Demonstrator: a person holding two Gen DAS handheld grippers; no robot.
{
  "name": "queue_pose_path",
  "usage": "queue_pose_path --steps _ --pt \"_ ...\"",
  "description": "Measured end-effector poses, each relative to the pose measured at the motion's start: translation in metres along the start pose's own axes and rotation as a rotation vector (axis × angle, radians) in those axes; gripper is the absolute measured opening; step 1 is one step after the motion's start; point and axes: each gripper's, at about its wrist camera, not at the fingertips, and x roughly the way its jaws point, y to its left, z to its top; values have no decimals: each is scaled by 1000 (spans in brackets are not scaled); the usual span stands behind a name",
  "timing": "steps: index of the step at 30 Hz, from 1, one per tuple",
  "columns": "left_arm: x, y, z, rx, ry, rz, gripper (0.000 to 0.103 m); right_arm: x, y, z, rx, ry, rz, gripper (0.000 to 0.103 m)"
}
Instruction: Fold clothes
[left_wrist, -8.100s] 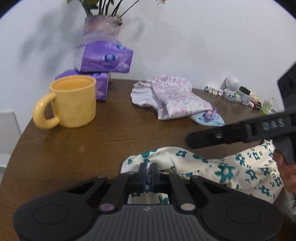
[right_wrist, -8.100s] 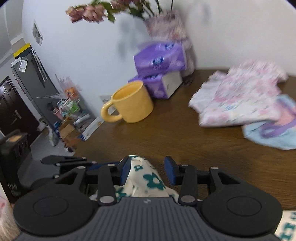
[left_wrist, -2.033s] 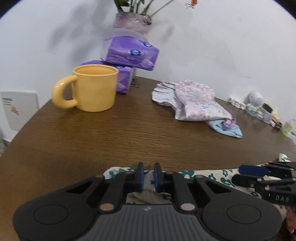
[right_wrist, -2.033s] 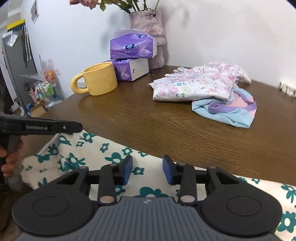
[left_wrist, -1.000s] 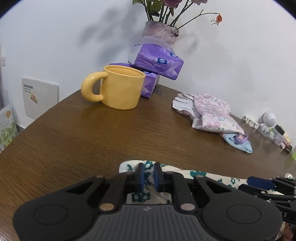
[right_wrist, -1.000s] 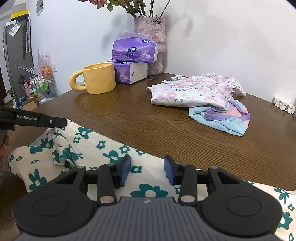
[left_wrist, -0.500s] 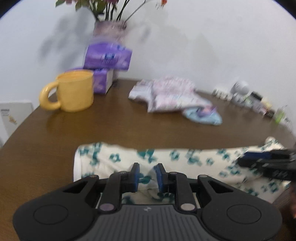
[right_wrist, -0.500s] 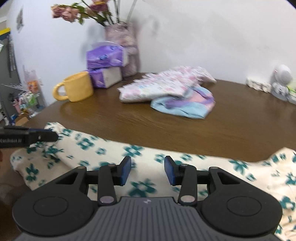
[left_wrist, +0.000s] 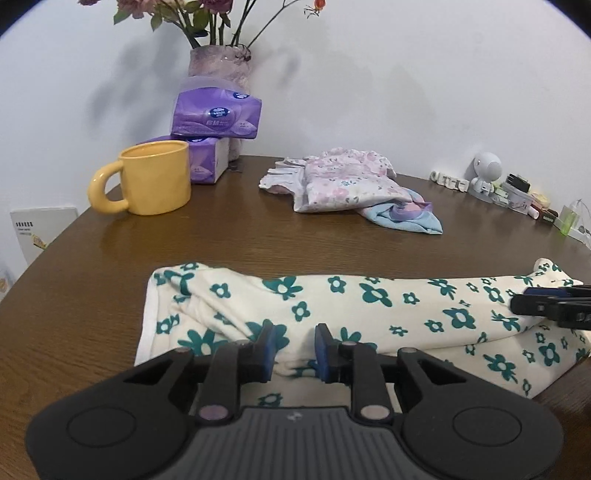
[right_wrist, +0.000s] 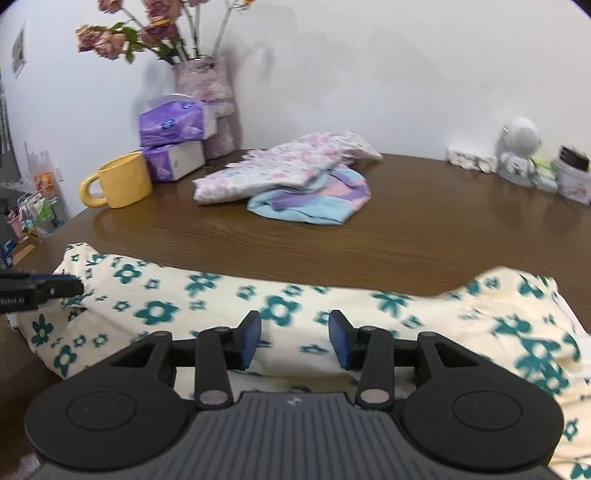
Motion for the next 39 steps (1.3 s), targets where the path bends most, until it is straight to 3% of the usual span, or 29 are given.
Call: queue_pose_path --steps 6,13,24,32,39 --pt "-1 -10 -6 45 -22 46 21 -12 -16 -8 8 -12 5 38" --pt "-1 0 -7 -29 -30 21 22 -22 -33 -16 23 -21 9 34" --pt "0 -4 -6 -29 -29 50 22 -37 -52 -20 12 -30 57 28" --pt "1 -6 -7 -20 -28 66 22 -37 -42 -23 -25 -38 10 28" --pt "2 -9 -6 -2 -25 82 22 -36 -48 -22 16 -37 29 28"
